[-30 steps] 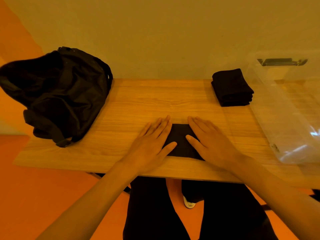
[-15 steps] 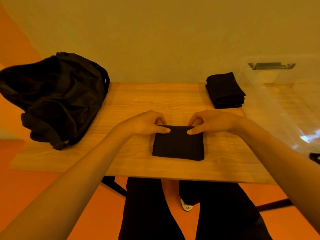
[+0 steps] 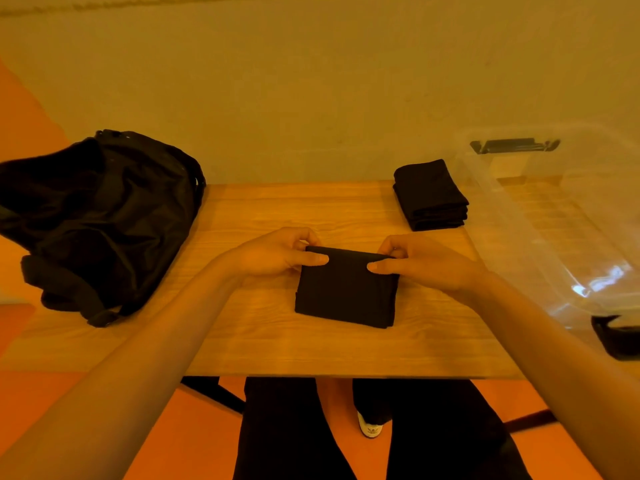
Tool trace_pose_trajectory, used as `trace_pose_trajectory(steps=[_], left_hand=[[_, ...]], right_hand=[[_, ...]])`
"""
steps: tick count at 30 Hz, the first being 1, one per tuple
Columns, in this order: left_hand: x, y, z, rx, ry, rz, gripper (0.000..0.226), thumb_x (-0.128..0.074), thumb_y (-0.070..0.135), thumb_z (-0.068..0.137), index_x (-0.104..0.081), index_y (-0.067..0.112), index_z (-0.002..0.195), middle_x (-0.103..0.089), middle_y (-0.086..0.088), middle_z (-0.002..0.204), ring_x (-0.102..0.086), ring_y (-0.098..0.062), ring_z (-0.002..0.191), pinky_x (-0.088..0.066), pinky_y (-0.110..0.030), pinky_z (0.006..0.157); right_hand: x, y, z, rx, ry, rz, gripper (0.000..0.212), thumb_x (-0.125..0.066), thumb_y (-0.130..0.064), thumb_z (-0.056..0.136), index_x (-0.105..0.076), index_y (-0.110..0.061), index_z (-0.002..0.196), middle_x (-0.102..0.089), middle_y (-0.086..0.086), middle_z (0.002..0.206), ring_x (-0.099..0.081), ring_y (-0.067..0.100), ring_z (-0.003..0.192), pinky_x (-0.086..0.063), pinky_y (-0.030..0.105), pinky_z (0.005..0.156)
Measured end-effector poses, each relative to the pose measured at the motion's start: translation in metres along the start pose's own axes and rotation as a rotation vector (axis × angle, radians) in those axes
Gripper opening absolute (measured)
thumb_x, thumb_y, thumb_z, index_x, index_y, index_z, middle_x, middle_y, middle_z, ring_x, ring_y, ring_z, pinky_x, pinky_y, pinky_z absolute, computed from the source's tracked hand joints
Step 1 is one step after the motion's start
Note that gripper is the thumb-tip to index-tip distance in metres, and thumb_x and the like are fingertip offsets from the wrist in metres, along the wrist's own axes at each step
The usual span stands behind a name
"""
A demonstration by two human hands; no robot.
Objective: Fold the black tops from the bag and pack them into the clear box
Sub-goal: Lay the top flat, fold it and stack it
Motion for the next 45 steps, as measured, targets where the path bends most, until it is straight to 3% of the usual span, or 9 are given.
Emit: trace_pose_trajectory(steps=[3, 6, 9, 13, 17, 25, 31, 37, 45], left_hand=[[-0.006, -0.005, 0.003, 0.004, 0.037, -0.09, 0.037, -0.076, 0.015, 0.088, -0.062, 0.016, 0.122, -0.073, 0.0, 0.117, -0.072, -0.009, 0.1, -0.06, -0.027, 0.084], [-0.008, -0.007, 0.005, 0.032, 0.067, 0.005, 0.036, -0.079, 0.015, 0.086, -0.066, 0.019, 0.119, -0.073, 0.004, 0.11, -0.072, -0.005, 0.091, -0.053, -0.012, 0.064], [-0.006, -0.008, 0.009, 0.046, 0.108, -0.052, 0.025, -0.078, 0.015, 0.087, -0.072, 0.014, 0.111, -0.077, 0.001, 0.101, -0.073, -0.01, 0.094, -0.057, -0.016, 0.07], [-0.004, 0.006, 0.014, -0.008, 0.127, -0.127, 0.025, -0.074, 0.016, 0.09, -0.071, 0.013, 0.115, -0.076, -0.002, 0.11, -0.071, -0.014, 0.106, -0.057, -0.028, 0.093], [-0.005, 0.009, 0.024, 0.008, 0.095, -0.137, 0.026, -0.069, 0.013, 0.094, -0.065, 0.01, 0.12, -0.071, -0.012, 0.121, -0.066, -0.027, 0.117, -0.049, -0.045, 0.106], [-0.001, 0.033, 0.043, -0.078, 0.081, -0.262, 0.018, -0.064, 0.019, 0.097, -0.064, 0.014, 0.114, -0.076, -0.004, 0.109, -0.072, -0.017, 0.104, -0.056, -0.031, 0.085], [0.011, 0.1, 0.081, -0.206, 0.192, -0.322, 0.015, -0.07, 0.023, 0.095, -0.073, 0.014, 0.106, -0.078, -0.002, 0.099, -0.074, -0.013, 0.094, -0.057, -0.022, 0.077], [0.005, 0.145, 0.151, -0.229, 0.233, -0.308, 0.029, -0.072, 0.023, 0.094, -0.072, 0.003, 0.115, -0.076, -0.011, 0.105, -0.074, -0.017, 0.092, -0.061, -0.029, 0.081], [-0.005, 0.168, 0.225, -0.238, 0.198, -0.304, 0.02, -0.077, 0.022, 0.09, -0.074, 0.004, 0.099, -0.075, -0.005, 0.086, -0.073, -0.014, 0.08, -0.059, -0.026, 0.072]], right_hand=[[-0.001, 0.005, -0.006, -0.007, 0.07, 0.061, 0.017, -0.068, -0.035, 0.093, -0.064, -0.021, 0.102, -0.067, -0.012, 0.09, -0.062, 0.002, 0.085, -0.041, 0.015, 0.065], [-0.004, 0.012, -0.011, -0.025, 0.113, 0.068, 0.017, -0.067, -0.037, 0.094, -0.062, -0.024, 0.103, -0.066, -0.011, 0.097, -0.061, 0.003, 0.089, -0.041, 0.014, 0.064], [-0.004, 0.017, -0.015, -0.054, 0.156, 0.085, 0.023, -0.064, -0.043, 0.094, -0.062, -0.023, 0.107, -0.066, -0.007, 0.103, -0.061, 0.008, 0.094, -0.045, 0.019, 0.067], [0.003, 0.022, -0.025, -0.034, 0.275, 0.237, 0.028, -0.065, -0.044, 0.093, -0.063, -0.022, 0.109, -0.071, -0.004, 0.103, -0.067, 0.01, 0.093, -0.053, 0.018, 0.067], [-0.004, 0.028, -0.031, -0.049, 0.29, 0.325, 0.034, -0.074, -0.037, 0.088, -0.058, -0.026, 0.116, -0.064, -0.014, 0.105, -0.062, 0.0, 0.092, -0.048, 0.014, 0.061], [0.012, 0.031, -0.033, -0.005, 0.492, 0.511, 0.028, -0.072, -0.033, 0.09, -0.066, -0.027, 0.116, -0.07, -0.008, 0.107, -0.066, 0.008, 0.099, -0.052, 0.022, 0.073], [0.042, 0.02, -0.035, 0.019, 0.877, 0.846, 0.039, -0.076, -0.035, 0.087, -0.056, -0.024, 0.119, -0.069, 0.003, 0.103, -0.069, 0.014, 0.088, -0.054, 0.023, 0.069], [0.043, 0.018, -0.006, -0.051, 1.01, 1.247, 0.05, -0.078, -0.033, 0.086, -0.048, -0.024, 0.126, -0.066, -0.001, 0.113, -0.067, 0.012, 0.105, -0.057, 0.031, 0.091], [0.056, 0.018, 0.013, -0.001, 1.042, 1.518, 0.049, -0.072, -0.013, 0.092, -0.048, -0.024, 0.132, -0.065, -0.007, 0.117, -0.067, 0.007, 0.104, -0.055, 0.017, 0.073]])
Point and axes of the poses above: each hand's wrist, its own z-axis towards the middle knuckle, its own x-axis out of the back of the hand, y = z × x, the point moved 7 cm from there along z, towards the middle knuckle
